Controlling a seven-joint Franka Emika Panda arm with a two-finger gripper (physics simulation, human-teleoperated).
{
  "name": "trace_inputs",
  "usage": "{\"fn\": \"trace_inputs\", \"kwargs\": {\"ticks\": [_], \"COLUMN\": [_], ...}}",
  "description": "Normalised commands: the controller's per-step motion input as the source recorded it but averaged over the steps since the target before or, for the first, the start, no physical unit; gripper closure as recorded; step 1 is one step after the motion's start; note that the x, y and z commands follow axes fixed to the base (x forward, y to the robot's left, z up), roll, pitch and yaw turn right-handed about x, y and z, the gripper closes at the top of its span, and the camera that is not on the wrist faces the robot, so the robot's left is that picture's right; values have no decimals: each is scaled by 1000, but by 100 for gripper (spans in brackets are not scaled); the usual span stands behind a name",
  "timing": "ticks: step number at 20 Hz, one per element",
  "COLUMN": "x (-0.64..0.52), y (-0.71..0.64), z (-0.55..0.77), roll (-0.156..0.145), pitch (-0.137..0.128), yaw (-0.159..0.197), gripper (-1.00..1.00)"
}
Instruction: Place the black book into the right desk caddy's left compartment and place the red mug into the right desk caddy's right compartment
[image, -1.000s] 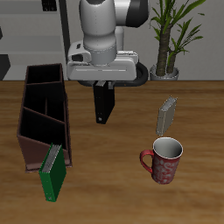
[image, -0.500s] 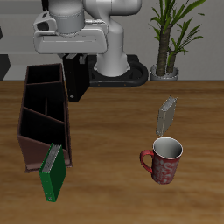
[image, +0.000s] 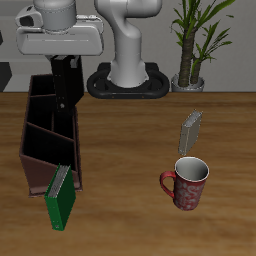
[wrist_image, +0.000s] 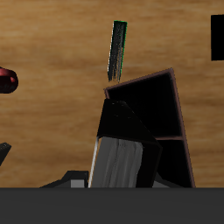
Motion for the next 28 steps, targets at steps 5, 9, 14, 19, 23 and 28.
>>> {"fn": "trace_inputs", "kwargs": {"ticks": [5, 9, 14, 19, 23, 28], "x": [176, 119, 55, 66, 6, -1], "y": [-209, -120, -66, -49, -99, -85], "z": [4, -40, 8, 8, 71, 34], "roll": [-27, -28, -16, -27, -33, -21], "pitch": [3, 10, -8, -9, -17, -6], "yaw": [-18, -12, -8, -16, -13, -14], "gripper": [100, 100, 100, 100, 100, 100]}}
